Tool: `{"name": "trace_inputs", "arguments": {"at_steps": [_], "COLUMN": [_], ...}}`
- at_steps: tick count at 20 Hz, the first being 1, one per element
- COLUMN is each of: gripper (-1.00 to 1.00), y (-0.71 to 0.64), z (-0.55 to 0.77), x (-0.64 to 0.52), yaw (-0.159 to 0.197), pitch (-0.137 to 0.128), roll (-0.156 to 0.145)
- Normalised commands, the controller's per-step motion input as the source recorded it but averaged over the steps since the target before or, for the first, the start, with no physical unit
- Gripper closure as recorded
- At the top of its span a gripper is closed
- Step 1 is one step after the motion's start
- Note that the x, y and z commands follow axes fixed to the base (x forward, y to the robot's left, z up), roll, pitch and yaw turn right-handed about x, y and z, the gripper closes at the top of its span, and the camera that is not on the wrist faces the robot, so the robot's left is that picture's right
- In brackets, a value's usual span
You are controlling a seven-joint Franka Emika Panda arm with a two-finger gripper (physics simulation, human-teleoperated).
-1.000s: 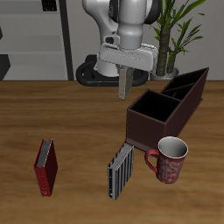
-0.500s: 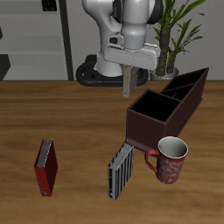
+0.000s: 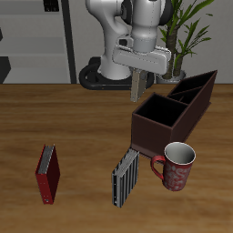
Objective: Place the yellow book into the left desk caddy's front compartment
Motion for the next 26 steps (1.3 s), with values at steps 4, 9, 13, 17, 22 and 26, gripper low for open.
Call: {"name": "trace_inputs", "arguments": {"at_steps": [4,9,13,17,22,26], "gripper": [1.00,1.00,1.00,1.00,1.00,1.00], "y": [0.21,0.17,0.11,0.13,0.07,0.17], "z": [-0.07,-0.01,0.03,0.10,0.17,0.15], "x": [-0.04,-0.04,0.02,0.07,0.09,0.02], "yaw": [-0.045,-0.002,-0.007,0.014,-0.018,-0.027], "pitch": [0.026,0.000,-0.005,-0.011,-0.020,-0.033], "roll": [-0.003,0.022,0.016,0.029,-0.001,0.011]}}
